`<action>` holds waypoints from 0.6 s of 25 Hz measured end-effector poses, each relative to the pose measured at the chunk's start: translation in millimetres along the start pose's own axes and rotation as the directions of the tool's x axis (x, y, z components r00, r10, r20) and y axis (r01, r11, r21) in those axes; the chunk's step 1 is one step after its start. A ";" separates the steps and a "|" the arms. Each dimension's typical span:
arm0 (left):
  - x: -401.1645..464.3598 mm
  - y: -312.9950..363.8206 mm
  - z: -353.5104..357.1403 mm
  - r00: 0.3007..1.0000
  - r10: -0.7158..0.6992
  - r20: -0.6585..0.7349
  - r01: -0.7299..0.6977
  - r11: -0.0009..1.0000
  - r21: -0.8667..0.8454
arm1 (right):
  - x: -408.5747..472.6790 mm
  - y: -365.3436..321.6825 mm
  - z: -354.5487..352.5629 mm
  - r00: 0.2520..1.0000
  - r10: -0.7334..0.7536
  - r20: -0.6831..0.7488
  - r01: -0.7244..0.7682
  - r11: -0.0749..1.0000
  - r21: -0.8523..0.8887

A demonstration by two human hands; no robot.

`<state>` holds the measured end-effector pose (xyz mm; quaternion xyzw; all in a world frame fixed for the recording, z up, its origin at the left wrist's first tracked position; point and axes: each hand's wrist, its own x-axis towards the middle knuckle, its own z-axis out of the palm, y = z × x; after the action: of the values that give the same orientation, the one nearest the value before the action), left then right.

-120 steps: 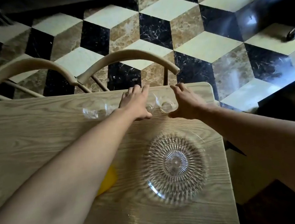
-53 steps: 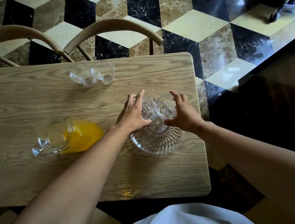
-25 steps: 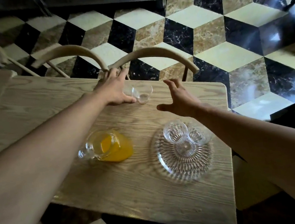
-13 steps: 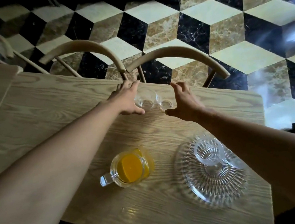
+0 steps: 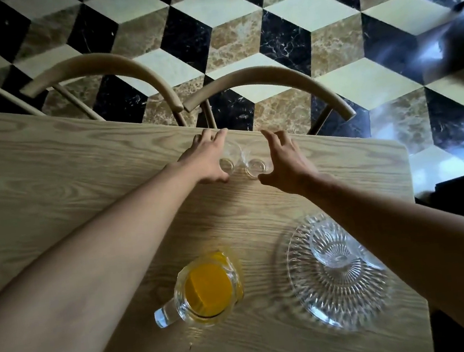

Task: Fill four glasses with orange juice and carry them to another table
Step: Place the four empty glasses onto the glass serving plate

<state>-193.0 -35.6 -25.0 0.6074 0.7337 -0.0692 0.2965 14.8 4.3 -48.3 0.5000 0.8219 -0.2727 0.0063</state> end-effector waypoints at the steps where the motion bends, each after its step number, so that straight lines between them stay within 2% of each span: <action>1: 0.1 1.3 1.4 1.000 -0.003 -0.006 0.003 1.000 0.008 | -0.6 -0.2 -0.7 1.000 0.000 -0.001 0.000 1.000 0.005; 8: -17.3 12.5 -6.1 0.999 0.011 -0.043 -0.010 1.000 0.021 | -22.9 0.5 -19.8 0.996 0.016 -0.088 -0.011 0.999 0.053; 15: -74.2 60.6 -46.6 0.981 0.086 -0.173 -0.082 0.996 0.035 | -78.6 16.7 -68.8 0.980 0.031 -0.199 -0.010 0.994 0.104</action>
<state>-146.4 -61.8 67.1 0.6456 0.7296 -0.0133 0.2254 85.9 -22.8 25.1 0.5329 0.7981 -0.2630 -0.0992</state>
